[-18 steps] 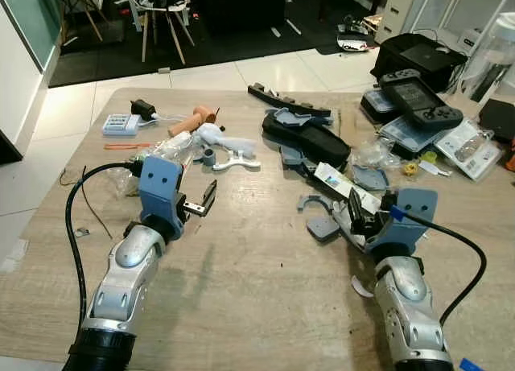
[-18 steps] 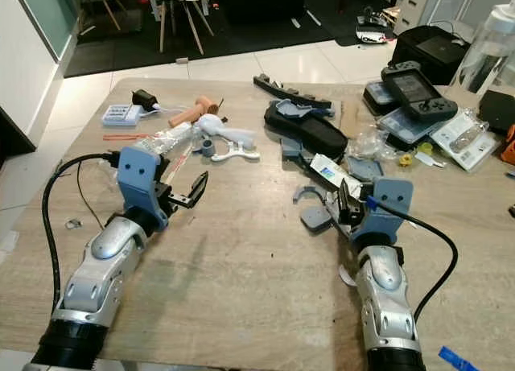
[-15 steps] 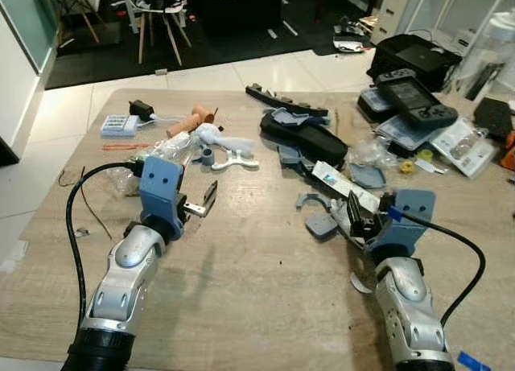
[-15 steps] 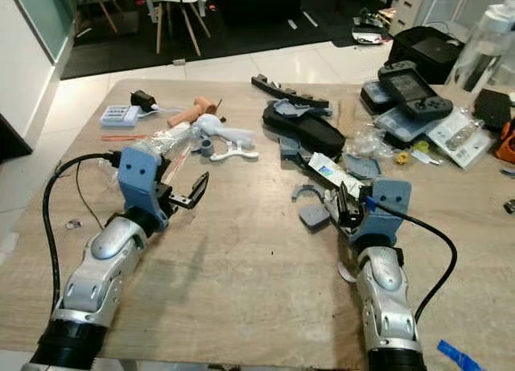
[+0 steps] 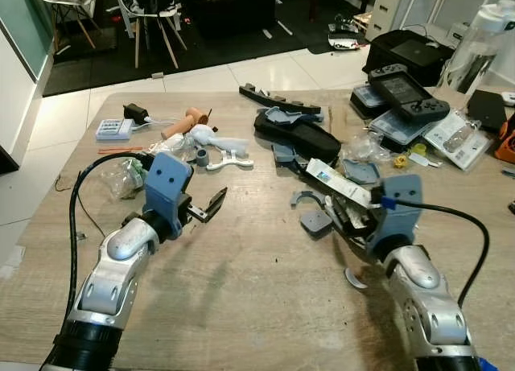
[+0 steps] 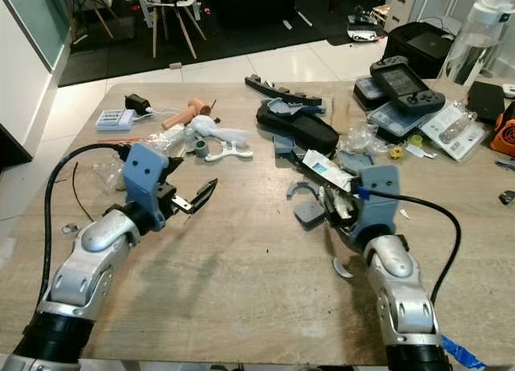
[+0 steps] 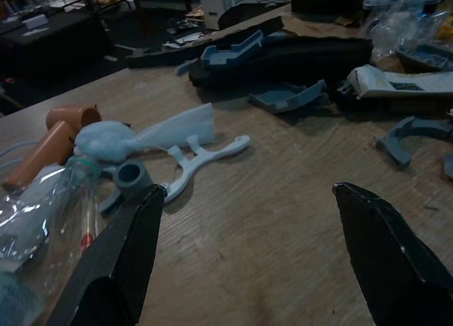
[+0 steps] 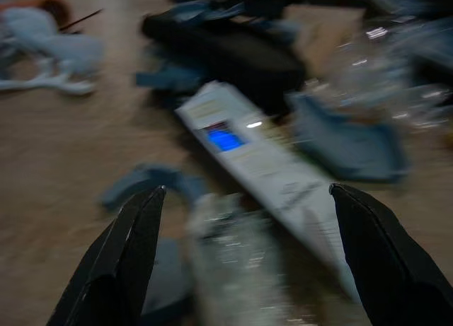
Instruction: Picking trash to rubbish bin
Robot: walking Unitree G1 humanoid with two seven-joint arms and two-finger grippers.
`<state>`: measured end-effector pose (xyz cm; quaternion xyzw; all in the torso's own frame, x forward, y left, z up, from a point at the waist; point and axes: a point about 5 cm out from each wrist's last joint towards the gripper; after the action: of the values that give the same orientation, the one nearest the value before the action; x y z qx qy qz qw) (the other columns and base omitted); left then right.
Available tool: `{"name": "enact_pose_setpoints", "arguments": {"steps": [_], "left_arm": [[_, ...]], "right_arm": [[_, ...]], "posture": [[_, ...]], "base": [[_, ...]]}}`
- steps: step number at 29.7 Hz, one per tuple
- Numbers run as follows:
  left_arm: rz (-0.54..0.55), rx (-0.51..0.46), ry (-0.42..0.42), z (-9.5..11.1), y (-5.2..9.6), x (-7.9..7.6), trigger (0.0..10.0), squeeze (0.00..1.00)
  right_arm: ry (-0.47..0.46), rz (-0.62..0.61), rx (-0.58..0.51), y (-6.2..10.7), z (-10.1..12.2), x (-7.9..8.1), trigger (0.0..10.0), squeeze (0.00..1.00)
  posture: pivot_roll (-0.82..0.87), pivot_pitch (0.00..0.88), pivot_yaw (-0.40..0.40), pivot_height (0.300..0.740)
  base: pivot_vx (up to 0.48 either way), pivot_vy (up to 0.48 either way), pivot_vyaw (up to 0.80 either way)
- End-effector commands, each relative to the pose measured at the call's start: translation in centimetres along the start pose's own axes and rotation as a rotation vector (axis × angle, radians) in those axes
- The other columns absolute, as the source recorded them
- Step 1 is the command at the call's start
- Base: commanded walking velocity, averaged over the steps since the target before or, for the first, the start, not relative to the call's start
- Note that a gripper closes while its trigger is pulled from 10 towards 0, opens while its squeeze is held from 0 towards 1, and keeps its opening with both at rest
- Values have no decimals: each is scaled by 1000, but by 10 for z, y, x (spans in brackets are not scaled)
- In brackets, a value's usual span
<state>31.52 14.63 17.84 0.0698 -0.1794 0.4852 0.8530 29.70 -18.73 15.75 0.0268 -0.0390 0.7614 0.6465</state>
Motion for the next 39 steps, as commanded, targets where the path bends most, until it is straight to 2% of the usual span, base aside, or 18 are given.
{"name": "enact_pose_setpoints", "arguments": {"steps": [1, 7, 10, 18, 23, 26, 31, 37, 39], "left_arm": [[-26, 5, -13, 1, 2, 1, 10000, 0], [-42, -13, -5, 5, 2, 2, 10000, 0], [-46, -13, -6, 5, 2, 1, 10000, 0], [-46, -14, 3, 5, 1, -2, 10000, 0], [-52, -14, 11, 5, 1, -4, 10000, 0], [-52, -10, 13, 5, 2, -4, 10000, 0], [-53, -8, 16, 4, 2, -5, 10000, 0], [-56, -6, 14, 4, 1, -4, 10000, 0], [-55, -4, 12, 4, 1, -4, 10000, 0]], "right_arm": [[-26, 56, 64, 3, -8, 11, 10000, 0], [-18, 115, 157, 10, -11, 24, 10000, 0], [-24, 129, 170, 10, -12, 30, 10000, 0], [-73, 115, 204, 4, -23, 24, 10000, 0], [-42, 136, 253, 4, -20, 22, 10000, 0], [-11, 21, 251, 5, -21, 8, 10000, 0], [18, -220, 200, 10, -20, -27, 10000, 0], [11, -273, 192, 15, -16, -35, 10000, 0], [-12, -253, 172, 13, -12, -31, 10000, 0]], "posture": [[-24, 136, 107, 740], [-23, 133, 105, 740], [-25, 133, 106, 740], [-22, 134, 103, 740], [-21, 135, 96, 740], [-23, 138, 95, 740], [-23, 138, 97, 740], [-24, 139, 102, 740], [-24, 142, 104, 740]], "base": [[0, 0, 0], [0, 0, 0], [0, 0, 0], [0, 0, 0], [0, 0, 0], [0, 0, 0], [0, 0, 0], [0, 0, 0], [0, 0, 0]]}}
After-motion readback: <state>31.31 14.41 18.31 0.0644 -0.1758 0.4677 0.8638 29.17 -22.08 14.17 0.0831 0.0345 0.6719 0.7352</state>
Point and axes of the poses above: a point about 5 cm out from each wrist's last joint towards the gripper, its own y axis pointing back from the gripper into the wrist, its own z axis along the axis of the wrist's last joint, x = y × z, and after that the axes turned 10 degrees about -y, right-handed
